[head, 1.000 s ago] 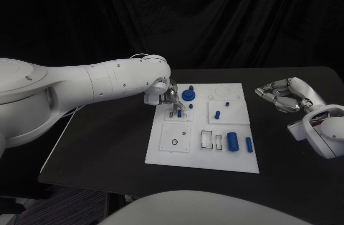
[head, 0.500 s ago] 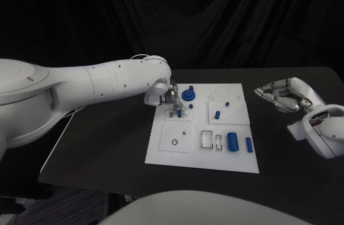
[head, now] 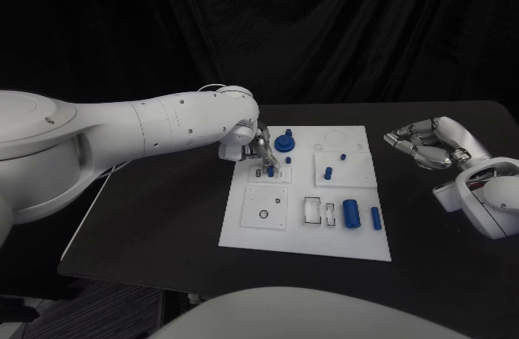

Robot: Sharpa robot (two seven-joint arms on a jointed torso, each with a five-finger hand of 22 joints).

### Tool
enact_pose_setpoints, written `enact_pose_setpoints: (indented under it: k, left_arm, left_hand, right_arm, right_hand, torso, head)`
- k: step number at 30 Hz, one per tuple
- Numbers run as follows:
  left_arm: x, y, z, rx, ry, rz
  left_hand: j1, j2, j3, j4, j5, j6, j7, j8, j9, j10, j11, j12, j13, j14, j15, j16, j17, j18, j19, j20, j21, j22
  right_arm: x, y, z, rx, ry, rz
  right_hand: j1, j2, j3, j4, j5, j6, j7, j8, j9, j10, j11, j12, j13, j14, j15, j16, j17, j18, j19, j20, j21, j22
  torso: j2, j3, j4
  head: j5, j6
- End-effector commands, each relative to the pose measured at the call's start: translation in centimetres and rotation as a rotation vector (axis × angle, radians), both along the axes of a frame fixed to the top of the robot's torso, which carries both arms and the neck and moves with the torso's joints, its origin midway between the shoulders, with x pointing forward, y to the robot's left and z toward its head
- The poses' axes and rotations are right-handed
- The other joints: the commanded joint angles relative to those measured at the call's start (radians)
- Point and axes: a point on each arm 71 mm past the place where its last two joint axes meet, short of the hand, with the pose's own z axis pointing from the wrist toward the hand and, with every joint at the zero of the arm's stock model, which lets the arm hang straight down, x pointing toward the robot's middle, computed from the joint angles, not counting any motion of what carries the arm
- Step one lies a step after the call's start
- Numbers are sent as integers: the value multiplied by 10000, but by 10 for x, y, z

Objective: Assemble the parts on the task board

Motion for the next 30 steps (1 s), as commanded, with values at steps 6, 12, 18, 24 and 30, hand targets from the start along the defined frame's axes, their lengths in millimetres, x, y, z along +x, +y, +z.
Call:
enact_pose_setpoints:
  k: [6,12,18,24,30]
  left_arm:
    - [0,-4,-1,-402,-148,-123]
    - [0,-3,-2,-425,-139,-132]
    - [0,-2,-2,-498,-242,-57]
    - [-1,2,-1,-610,-478,147]
    - [-6,8,1,-1000,-706,523]
  left_hand:
    - [166,-170,723,-573,626,38,-84,-82,-123,1038,17,35,2632,1038,11,26,2634,70,3,-64,-18,462]
    - [-92,-368,1413,-909,764,99,-100,-76,-167,1038,1,35,2632,1038,0,26,2634,66,21,-84,-35,502]
    - [-569,-739,2762,-1569,1314,169,-126,58,-34,1038,-29,35,2632,1038,-22,26,2634,54,93,-138,-2,610]
    - [-1448,-1127,4427,-2421,1775,182,-164,336,321,1038,-66,35,2632,1038,-62,26,2634,29,166,-155,12,722]
    - [-1919,-1274,5215,-2983,1928,185,-181,577,602,1038,-103,35,2632,1038,-104,26,2634,17,220,-179,23,789]
  right_arm:
    - [0,0,-2,-81,151,-65]
    - [0,0,-2,-88,158,-60]
    - [0,0,-2,-93,165,-64]
    - [0,-1,-2,-101,177,-80]
    - [0,-2,-2,-108,183,-110]
  right_hand:
    - [143,-13,48,-45,90,51,17,-65,-14,-79,-9,-40,-615,128,-72,-52,-18,-8,-55,4,-54,147]
    - [143,-13,48,-45,90,51,17,-65,-14,-79,-9,-40,-615,128,-72,-52,-18,-8,-55,4,-54,147]
    - [157,-18,52,-47,105,50,17,-66,-15,-93,-8,-53,-638,124,-72,-66,-34,-6,-59,4,-67,142]
    - [169,-19,57,-49,118,49,17,-67,-15,-101,-8,-60,-649,117,-72,-87,-59,0,-68,4,-96,129]
    - [175,-21,59,-50,124,48,18,-68,-16,-112,-8,-68,-665,113,-72,-98,-73,6,-78,4,-124,116]
  torso:
    - [6,-3,-2]
    - [11,-3,0]
    - [7,-1,7]
    - [7,-1,2]
    - [2,-3,3]
  head:
    - [15,2]
    - [16,2]
    - [18,2]
    - [-2,2]
    - [-41,2]
